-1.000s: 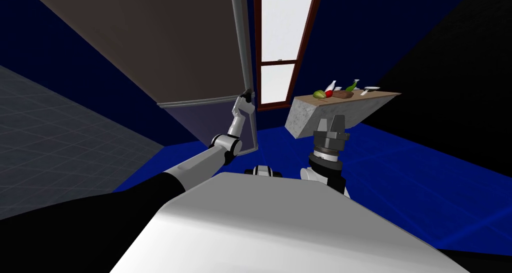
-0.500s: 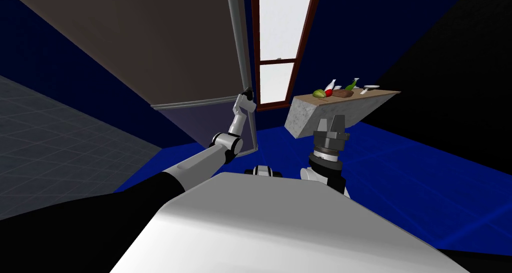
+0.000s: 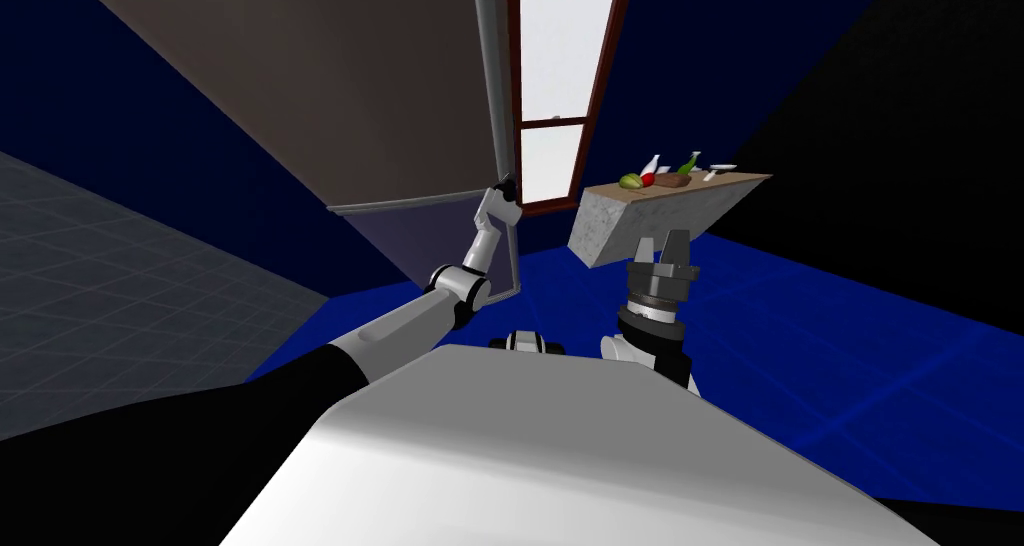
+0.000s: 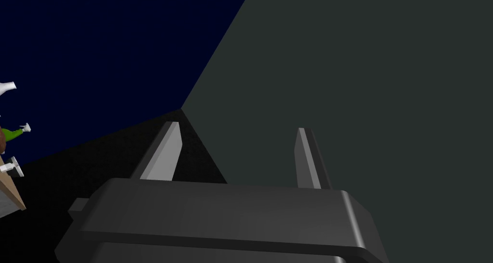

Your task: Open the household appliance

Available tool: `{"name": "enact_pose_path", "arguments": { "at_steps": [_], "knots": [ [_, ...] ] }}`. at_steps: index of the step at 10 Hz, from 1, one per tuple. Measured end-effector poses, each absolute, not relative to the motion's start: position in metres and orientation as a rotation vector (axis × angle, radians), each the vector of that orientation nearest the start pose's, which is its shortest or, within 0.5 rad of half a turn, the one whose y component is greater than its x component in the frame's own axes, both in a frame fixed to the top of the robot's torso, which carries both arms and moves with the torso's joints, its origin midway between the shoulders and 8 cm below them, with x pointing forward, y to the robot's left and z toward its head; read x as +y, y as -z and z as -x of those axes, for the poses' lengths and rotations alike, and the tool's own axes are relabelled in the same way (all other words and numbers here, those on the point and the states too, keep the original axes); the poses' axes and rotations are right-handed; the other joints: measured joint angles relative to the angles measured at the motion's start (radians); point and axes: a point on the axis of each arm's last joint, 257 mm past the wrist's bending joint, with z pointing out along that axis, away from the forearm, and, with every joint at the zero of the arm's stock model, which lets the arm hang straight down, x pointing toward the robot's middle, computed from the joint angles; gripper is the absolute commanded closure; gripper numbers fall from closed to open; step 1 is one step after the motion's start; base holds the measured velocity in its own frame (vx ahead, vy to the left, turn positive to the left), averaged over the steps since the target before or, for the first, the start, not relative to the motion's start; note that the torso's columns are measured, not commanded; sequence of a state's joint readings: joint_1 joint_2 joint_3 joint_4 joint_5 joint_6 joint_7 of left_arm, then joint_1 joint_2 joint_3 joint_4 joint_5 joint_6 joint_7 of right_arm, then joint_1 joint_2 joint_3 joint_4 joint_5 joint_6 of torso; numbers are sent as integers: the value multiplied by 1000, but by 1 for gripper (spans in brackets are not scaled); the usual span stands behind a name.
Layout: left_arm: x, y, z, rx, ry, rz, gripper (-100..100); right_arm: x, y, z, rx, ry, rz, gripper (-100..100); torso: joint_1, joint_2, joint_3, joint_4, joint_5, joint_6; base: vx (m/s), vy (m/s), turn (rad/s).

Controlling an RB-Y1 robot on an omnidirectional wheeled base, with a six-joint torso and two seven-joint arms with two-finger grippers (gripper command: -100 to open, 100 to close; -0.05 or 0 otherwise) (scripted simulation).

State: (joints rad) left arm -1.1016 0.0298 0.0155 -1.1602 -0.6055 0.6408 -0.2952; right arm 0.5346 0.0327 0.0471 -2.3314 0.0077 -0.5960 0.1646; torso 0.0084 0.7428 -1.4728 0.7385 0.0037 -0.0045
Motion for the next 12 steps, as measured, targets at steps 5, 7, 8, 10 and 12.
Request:
{"name": "enact_pose_path", "arguments": {
  "at_steps": [5, 7, 8, 10, 12],
  "knots": [
    [43, -116, -707, 1421, 546, 415, 100, -266, -53, -315, 542, -1198, -534, 0, -1, -2, -1, 2, 0, -3, -237, 170, -61],
    [21, -118, -703, 1431, 576, 387, 100, -266, -53, -315, 542, -1198, -534, 0, -3, 0, 0, 1, -1, 1, -252, 158, -59],
    [13, -116, -701, 1437, 588, 379, 100, -266, -53, -315, 542, -1198, -534, 0, -4, -2, -1, 2, -2, 0, -212, 207, -58],
    [0, -113, -694, 1449, 608, 362, 100, -266, -53, -315, 542, -1197, -534, 0, -6, -6, -4, 3, -1, -2, -115, 120, -85],
    [-14, -116, -692, 1453, 635, 337, 100, -266, -53, -315, 542, -1198, -534, 0, -2, 1, 0, 0, -1, 3, -189, 199, -133]
  ]
}}
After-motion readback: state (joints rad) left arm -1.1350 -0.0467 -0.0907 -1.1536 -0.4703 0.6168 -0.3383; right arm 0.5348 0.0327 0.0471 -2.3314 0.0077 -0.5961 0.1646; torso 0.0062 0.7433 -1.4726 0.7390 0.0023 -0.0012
